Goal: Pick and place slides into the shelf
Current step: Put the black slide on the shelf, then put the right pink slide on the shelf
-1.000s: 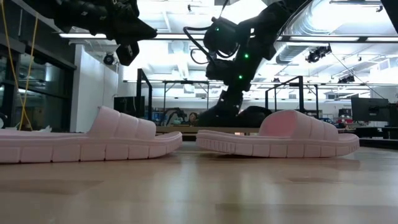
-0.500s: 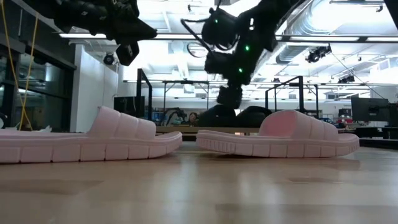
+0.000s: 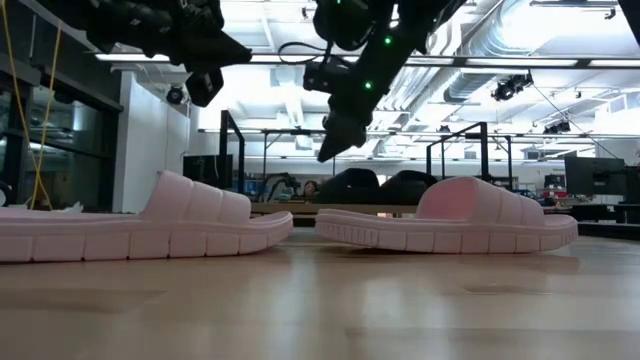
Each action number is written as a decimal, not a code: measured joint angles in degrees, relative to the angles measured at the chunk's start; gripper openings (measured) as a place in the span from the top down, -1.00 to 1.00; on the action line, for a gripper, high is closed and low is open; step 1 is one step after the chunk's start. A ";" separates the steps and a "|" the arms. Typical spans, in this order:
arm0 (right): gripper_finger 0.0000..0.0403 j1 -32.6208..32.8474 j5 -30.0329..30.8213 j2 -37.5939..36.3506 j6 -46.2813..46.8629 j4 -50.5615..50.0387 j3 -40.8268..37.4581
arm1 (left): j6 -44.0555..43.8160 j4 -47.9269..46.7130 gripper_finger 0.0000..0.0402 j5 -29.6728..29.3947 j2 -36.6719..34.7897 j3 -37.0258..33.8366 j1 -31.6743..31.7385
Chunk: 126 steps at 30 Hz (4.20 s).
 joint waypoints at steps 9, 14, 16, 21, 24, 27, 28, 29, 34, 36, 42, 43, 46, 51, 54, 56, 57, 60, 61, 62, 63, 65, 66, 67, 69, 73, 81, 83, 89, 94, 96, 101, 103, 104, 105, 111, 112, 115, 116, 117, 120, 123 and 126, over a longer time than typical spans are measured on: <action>-0.01 -8.72 -19.86 0.00 -3.60 3.45 0.02 | 0.00 -0.07 1.00 0.00 0.00 0.00 0.02; -0.01 -11.68 -26.51 0.00 -4.54 4.93 0.02 | 0.00 -0.05 1.00 0.00 0.00 0.00 0.02; -0.01 -12.51 -30.03 0.02 -4.62 5.24 0.02 | 0.01 -0.05 1.00 0.00 0.00 0.00 0.02; -0.01 -13.75 -35.52 0.04 -5.01 6.39 0.02 | 0.00 -0.04 1.00 0.00 0.00 0.00 0.01; -0.01 -14.33 -36.31 0.65 -5.32 6.64 0.04 | 0.00 -0.04 1.00 -0.02 0.00 0.00 0.02; -0.01 -14.74 -35.52 2.05 -5.36 6.58 0.04 | 0.00 -0.04 1.00 0.00 0.00 0.00 0.02; -0.01 -14.79 -35.16 2.62 -5.35 6.46 0.04 | 0.00 -0.04 1.00 -0.01 -0.01 0.00 0.01; -0.01 -14.83 -34.81 3.01 -5.34 6.45 0.04 | 0.00 -0.02 1.00 -0.02 -0.01 0.00 0.02; -0.01 -15.05 -31.20 3.61 -5.02 6.56 0.04 | 0.00 -0.02 1.00 -0.02 -0.02 0.00 0.02; -0.01 -15.05 -28.94 3.61 -4.26 6.47 0.04 | 0.00 0.00 1.00 -0.02 -0.02 0.00 0.02; -0.01 -14.67 -19.59 3.61 -3.03 2.31 0.11 | 0.00 -0.02 1.00 -0.02 -0.02 0.00 0.02; -0.01 -14.63 -18.06 3.58 -2.66 1.61 0.13 | 0.00 -0.01 1.00 -0.02 -0.02 0.00 0.02; -0.01 -14.54 -14.87 3.58 -0.95 0.05 0.13 | 0.00 -0.02 1.00 -0.02 -0.02 0.00 0.02; -0.01 -14.55 -11.02 3.56 1.87 -0.68 0.13 | 0.00 0.00 1.00 -0.02 -0.02 0.00 0.02; -0.01 -14.61 -9.21 3.56 3.01 -0.84 0.13 | 0.00 0.00 1.00 -0.02 -0.02 0.00 0.02; -0.01 -14.63 -8.51 3.56 3.65 -1.08 0.13 | 0.00 0.00 1.00 -0.02 -0.02 0.00 0.02; -0.01 -14.63 -8.08 3.56 4.28 -1.22 0.13 | 0.00 -0.01 1.00 -0.02 -0.02 0.00 0.02; -0.01 -14.61 -7.27 3.56 5.74 -2.22 0.13 | 0.00 0.00 1.00 -0.02 -0.02 0.00 0.02; -0.01 -14.61 -7.13 3.56 6.15 -2.62 0.13 | 0.00 -0.01 1.00 -0.02 -0.02 0.00 0.02; -0.01 -14.61 -6.86 3.56 6.53 -2.98 0.13 | 0.01 0.00 1.00 -0.02 -0.02 0.00 0.02; -0.01 -14.61 -6.44 3.56 7.12 -3.34 0.13 | 0.00 0.00 1.00 -0.02 -0.02 0.00 0.02; -0.01 -14.61 -5.97 3.56 7.55 -4.04 0.13 | 0.00 0.00 1.00 -0.02 -0.02 0.00 0.02; -0.01 -14.61 -5.82 3.56 7.56 -4.24 0.13 | 0.00 0.00 1.00 -0.02 -0.02 0.00 0.02; -0.01 -14.61 -5.79 3.56 7.55 -4.28 0.13 | 0.00 0.00 1.00 -0.02 -0.02 0.00 0.02; -0.01 -14.54 -5.87 3.56 7.37 -4.13 0.13 | 0.00 0.00 1.00 -0.02 -0.02 0.00 0.02; -0.01 -13.94 -6.34 2.91 6.16 -3.32 0.02 | 0.29 -0.02 1.00 -0.79 -0.02 0.00 0.02; -0.01 -11.17 -11.39 2.32 6.16 -4.43 4.43 | 1.37 -2.64 1.00 -1.66 -0.02 0.00 0.02; -0.01 -10.13 -13.02 2.32 5.95 -4.89 5.95 | 1.36 -3.29 1.00 -2.28 -0.02 -0.02 0.02; -0.01 -6.51 -16.06 2.25 5.88 -6.28 9.78 | 1.51 -3.93 1.00 -3.15 -0.02 -0.02 0.02; -0.01 -3.89 -16.14 2.25 6.19 -9.57 11.41 | 10.23 -4.78 1.00 -0.78 -0.02 -0.02 0.02; -0.01 -3.02 -16.12 2.25 7.11 -11.38 11.66 | 12.88 -5.24 1.00 0.83 -0.02 -0.02 0.01; -0.01 -1.29 -15.70 2.25 10.85 -16.11 11.69 | 18.83 -3.93 1.00 0.96 -0.02 -0.02 0.04; -0.01 -0.65 -15.70 2.25 12.57 -17.27 11.69 | 21.90 -2.72 1.00 0.76 -0.02 -0.02 0.03; -0.01 -0.33 -15.67 2.25 13.45 -17.62 11.69 | 22.95 -1.68 1.00 0.25 -0.02 -0.02 0.04; -0.01 0.00 -15.68 2.25 13.91 -17.63 11.69 | 23.58 -0.65 1.00 -0.49 -0.02 -0.02 0.02; -0.01 2.66 -15.70 2.25 16.74 -17.25 11.69 | 23.41 2.54 0.95 -3.60 -0.04 -0.02 0.04; -0.01 3.19 -15.68 2.25 17.75 -17.25 11.69 | 23.17 2.54 0.91 -3.56 -0.02 -0.02 0.02; -0.01 5.15 -15.68 2.25 20.50 -17.18 11.69 | 21.87 2.47 0.72 -3.52 -0.02 -0.02 0.00; -0.01 5.98 -15.70 2.25 21.53 -17.18 11.69 | 21.30 2.33 0.64 -3.53 -0.02 -0.02 0.00; -0.01 6.81 -15.70 2.25 22.51 -17.19 11.69 | 20.44 2.27 0.56 -3.52 -0.02 -0.02 0.00; -0.01 9.44 -15.68 2.25 24.23 -17.18 11.69 | 16.51 2.19 0.33 -3.40 -0.02 -0.02 0.00; -0.01 12.10 -15.68 2.25 25.25 -17.07 11.69 | 11.03 1.07 0.16 -2.41 -0.02 -0.02 0.00; -0.01 14.55 -15.68 2.25 27.30 -17.40 11.69 | 6.80 -3.68 0.06 1.01 -0.02 -0.01 -0.31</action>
